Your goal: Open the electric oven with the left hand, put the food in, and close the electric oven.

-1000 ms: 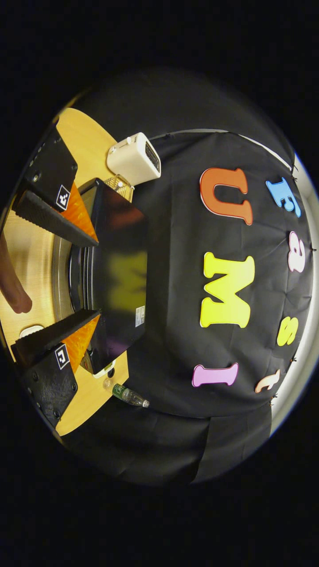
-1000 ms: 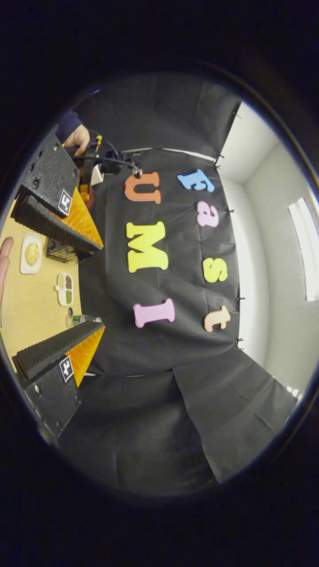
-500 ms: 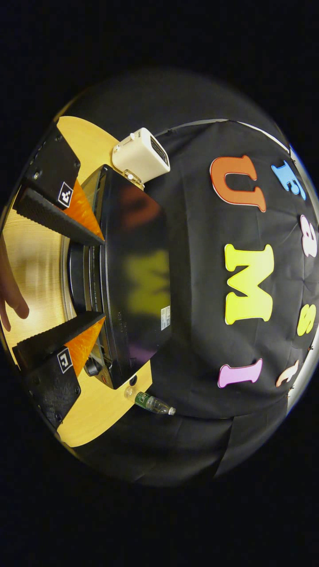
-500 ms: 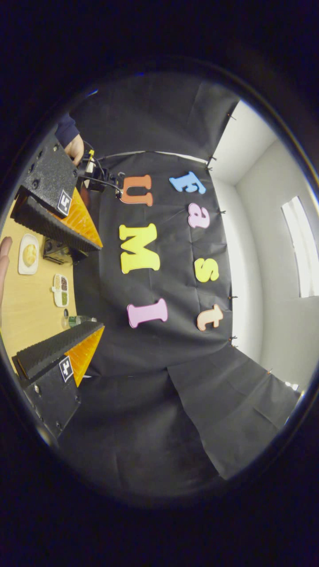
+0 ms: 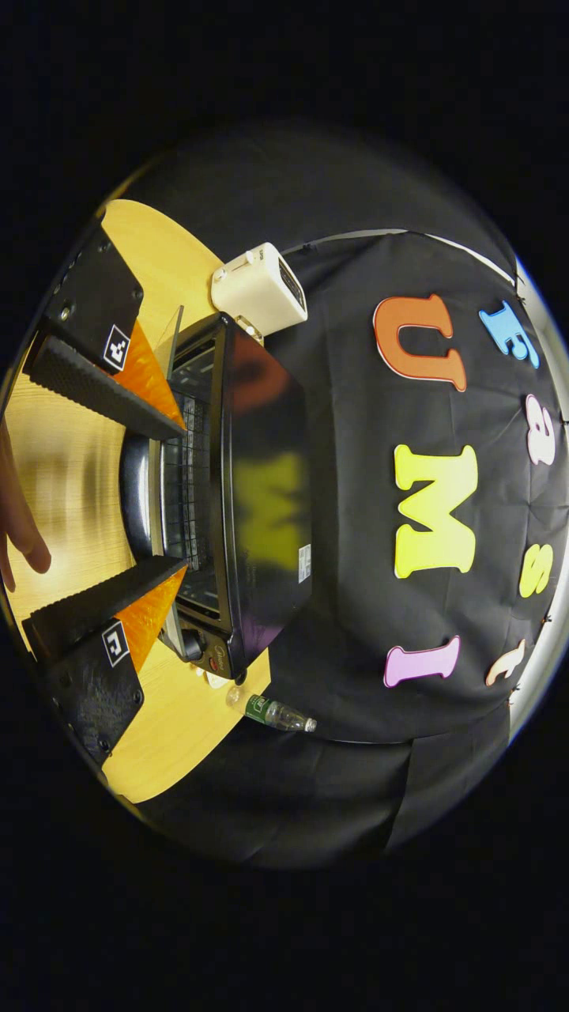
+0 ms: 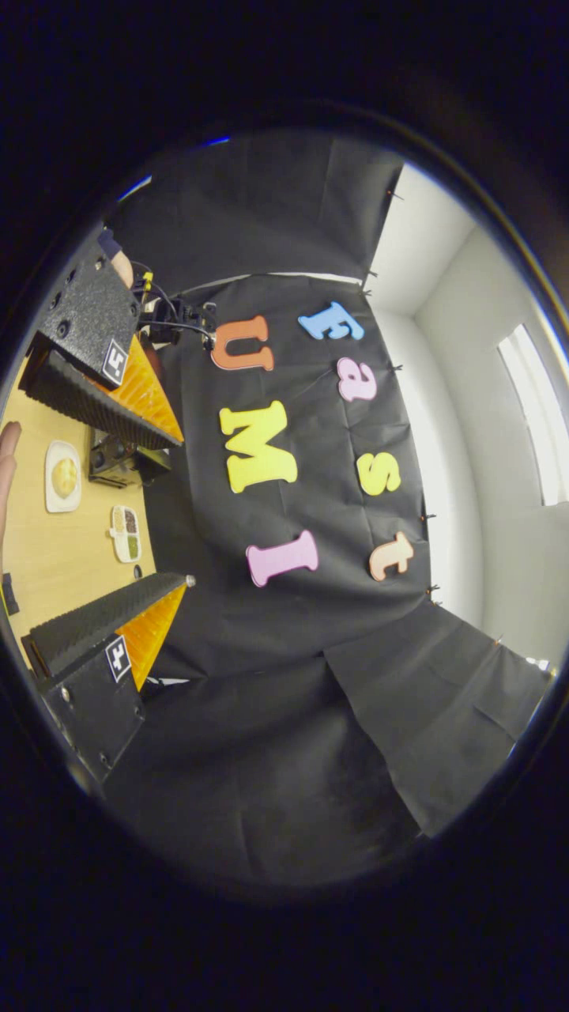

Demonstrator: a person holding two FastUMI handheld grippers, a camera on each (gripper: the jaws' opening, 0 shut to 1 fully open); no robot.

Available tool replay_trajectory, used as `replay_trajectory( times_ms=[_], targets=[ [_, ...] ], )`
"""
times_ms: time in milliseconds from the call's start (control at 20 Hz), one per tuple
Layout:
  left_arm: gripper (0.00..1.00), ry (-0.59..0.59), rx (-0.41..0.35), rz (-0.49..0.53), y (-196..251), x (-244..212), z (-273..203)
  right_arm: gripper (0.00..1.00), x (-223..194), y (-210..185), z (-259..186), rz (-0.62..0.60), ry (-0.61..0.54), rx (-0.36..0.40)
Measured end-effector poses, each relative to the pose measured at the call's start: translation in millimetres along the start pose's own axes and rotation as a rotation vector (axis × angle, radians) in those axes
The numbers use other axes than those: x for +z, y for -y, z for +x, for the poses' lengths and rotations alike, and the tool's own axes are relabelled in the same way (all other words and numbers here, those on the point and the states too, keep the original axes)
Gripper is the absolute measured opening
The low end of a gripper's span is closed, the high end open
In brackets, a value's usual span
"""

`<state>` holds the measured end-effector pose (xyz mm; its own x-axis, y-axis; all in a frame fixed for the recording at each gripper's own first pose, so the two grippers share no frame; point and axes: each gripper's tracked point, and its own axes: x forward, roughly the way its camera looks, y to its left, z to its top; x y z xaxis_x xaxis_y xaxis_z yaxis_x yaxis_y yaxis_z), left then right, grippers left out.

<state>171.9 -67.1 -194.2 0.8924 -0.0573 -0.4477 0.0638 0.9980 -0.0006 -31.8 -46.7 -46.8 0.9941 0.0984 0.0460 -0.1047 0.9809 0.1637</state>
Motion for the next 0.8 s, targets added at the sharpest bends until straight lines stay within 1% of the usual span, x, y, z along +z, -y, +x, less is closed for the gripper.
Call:
replay_trajectory(
  times_ms=[150,250,550,800],
  targets=[
    [0.99,0.014,0.009,0.002,1.2,-12.9,-9.3,0.94,5.5,-1.3,-2.9,-0.024,0.033,-0.018],
    [0.99,0.020,0.013,0.008,1.2,-21.1,-16.6,0.94,8.3,-8.7,-7.9,-0.030,0.041,-0.008],
    [0.99,0.051,0.016,0.012,3.6,-52.9,-35.1,0.94,13.8,-10.5,-22.9,-0.027,0.069,-0.003],
    [0.99,0.061,0.020,0.008,3.9,-76.6,-44.2,0.94,9.2,-20.9,-28.4,-0.040,0.074,0.020]
  ],
)
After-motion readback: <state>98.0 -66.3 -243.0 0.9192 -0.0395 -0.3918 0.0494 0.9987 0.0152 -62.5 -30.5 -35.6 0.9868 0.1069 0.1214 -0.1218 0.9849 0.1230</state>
